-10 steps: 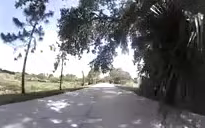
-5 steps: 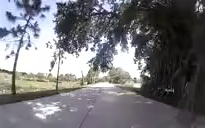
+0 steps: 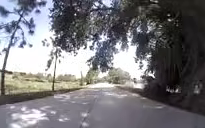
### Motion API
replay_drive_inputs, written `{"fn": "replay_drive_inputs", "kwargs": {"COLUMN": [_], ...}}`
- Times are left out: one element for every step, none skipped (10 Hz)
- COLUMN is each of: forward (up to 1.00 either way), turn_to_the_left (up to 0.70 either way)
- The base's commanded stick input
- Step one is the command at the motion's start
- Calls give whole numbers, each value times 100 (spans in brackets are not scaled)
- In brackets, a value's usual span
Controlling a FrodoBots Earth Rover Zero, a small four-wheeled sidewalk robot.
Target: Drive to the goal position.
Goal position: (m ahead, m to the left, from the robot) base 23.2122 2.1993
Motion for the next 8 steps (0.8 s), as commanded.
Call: {"fn": "replay_drive_inputs", "kwargs": {"forward": [85,85,85,85,85,85,85,85], "turn_to_the_left": [0,0,0,0,0,0,0,0]}}
